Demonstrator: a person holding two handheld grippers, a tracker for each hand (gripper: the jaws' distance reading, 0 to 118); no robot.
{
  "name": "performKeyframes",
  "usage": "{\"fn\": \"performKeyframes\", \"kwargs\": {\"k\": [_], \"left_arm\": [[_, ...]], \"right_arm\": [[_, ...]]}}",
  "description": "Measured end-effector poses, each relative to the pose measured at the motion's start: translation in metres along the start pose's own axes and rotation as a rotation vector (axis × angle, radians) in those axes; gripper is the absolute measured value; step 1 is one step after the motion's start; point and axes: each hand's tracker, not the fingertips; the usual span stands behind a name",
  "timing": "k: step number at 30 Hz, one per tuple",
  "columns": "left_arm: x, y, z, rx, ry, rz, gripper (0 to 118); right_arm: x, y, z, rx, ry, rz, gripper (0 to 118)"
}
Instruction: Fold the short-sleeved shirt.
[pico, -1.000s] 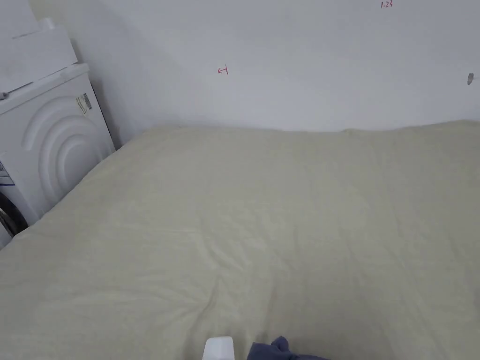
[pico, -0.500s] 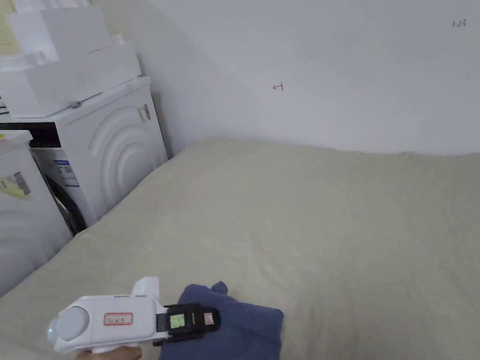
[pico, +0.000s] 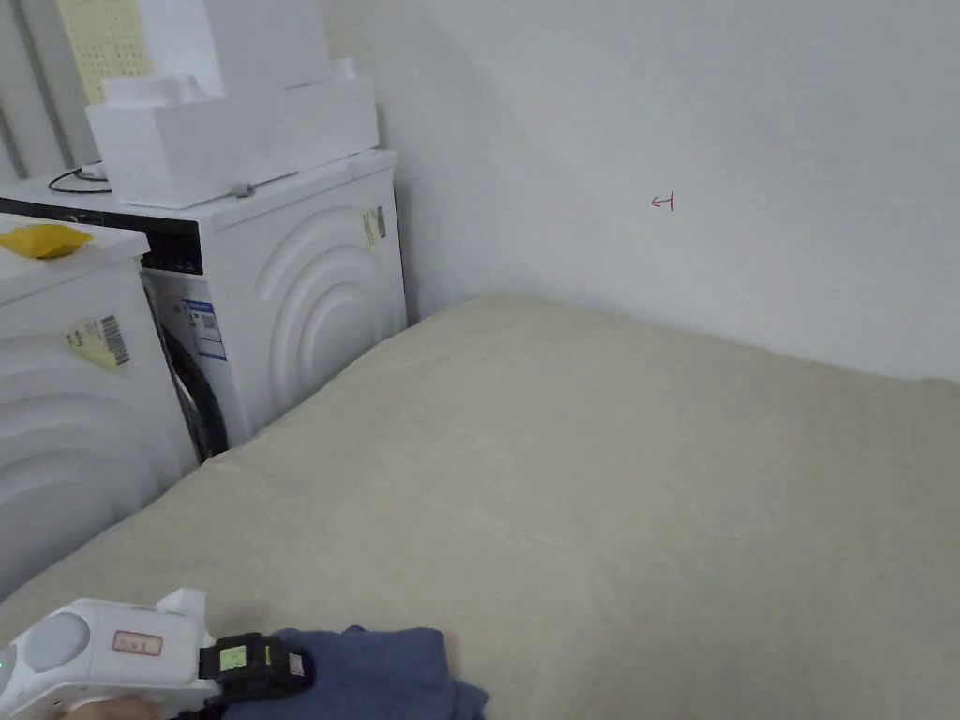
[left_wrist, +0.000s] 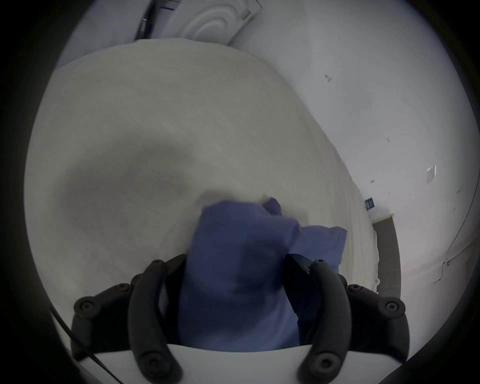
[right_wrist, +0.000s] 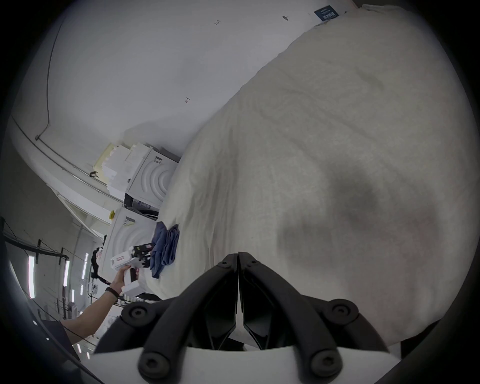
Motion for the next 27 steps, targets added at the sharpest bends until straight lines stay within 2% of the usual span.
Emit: {"fn": "performKeyframes", "kwargs": {"k": [2, 4, 8, 10, 11, 12, 14, 15, 17, 18, 21, 24, 27], "left_arm": [[0.010, -0.001, 0.034, 0.073, 0.146, -0.020, 81], [0.037, -0.007, 0.078, 0.169, 0.233, -0.127, 81], [0.113, -0.034, 0.147, 0.301, 0.293, -0.408, 80], [0.169, -0.066, 0.167, 0.352, 0.238, -0.562, 78], [0.192, -0.085, 0.167, 0.394, 0.197, -0.595, 75], [0.216, -0.100, 0.173, 0.429, 0.138, -0.600, 70], [0.256, -0.129, 0.180, 0.500, 0.023, -0.598, 68], [0.273, -0.144, 0.177, 0.525, -0.030, -0.594, 62], [0.305, -0.177, 0.173, 0.607, -0.081, -0.670, 31], [0.320, -0.193, 0.169, 0.645, -0.078, -0.709, 26], [0.355, -0.243, 0.161, 0.694, -0.128, -0.785, 18], [0.359, -0.278, 0.149, 0.754, -0.181, -0.836, 1], [0.363, -0.308, 0.142, 0.743, -0.138, -0.870, 0]], "right_arm": [[0.000, 0.002, 0.010, 0.015, -0.003, 0.033, 0], [-0.002, 0.005, 0.022, 0.045, -0.017, 0.070, 0], [-0.013, 0.013, 0.054, 0.154, -0.036, 0.149, 0], [-0.024, 0.019, 0.074, 0.211, -0.038, 0.204, 0], [-0.031, 0.023, 0.083, 0.231, -0.045, 0.220, 0], [-0.038, 0.026, 0.093, 0.259, -0.047, 0.247, 0], [-0.053, 0.033, 0.111, 0.318, -0.065, 0.304, 0], [-0.062, 0.036, 0.120, 0.348, -0.070, 0.342, 0], [-0.078, 0.039, 0.134, 0.410, -0.094, 0.403, 0], [-0.087, 0.039, 0.141, 0.431, -0.101, 0.433, 0], [-0.107, 0.035, 0.154, 0.481, -0.134, 0.487, 0], [-0.118, 0.022, 0.160, 0.537, -0.171, 0.573, 0], [-0.126, 0.003, 0.159, 0.582, -0.261, 0.663, 0]]}}
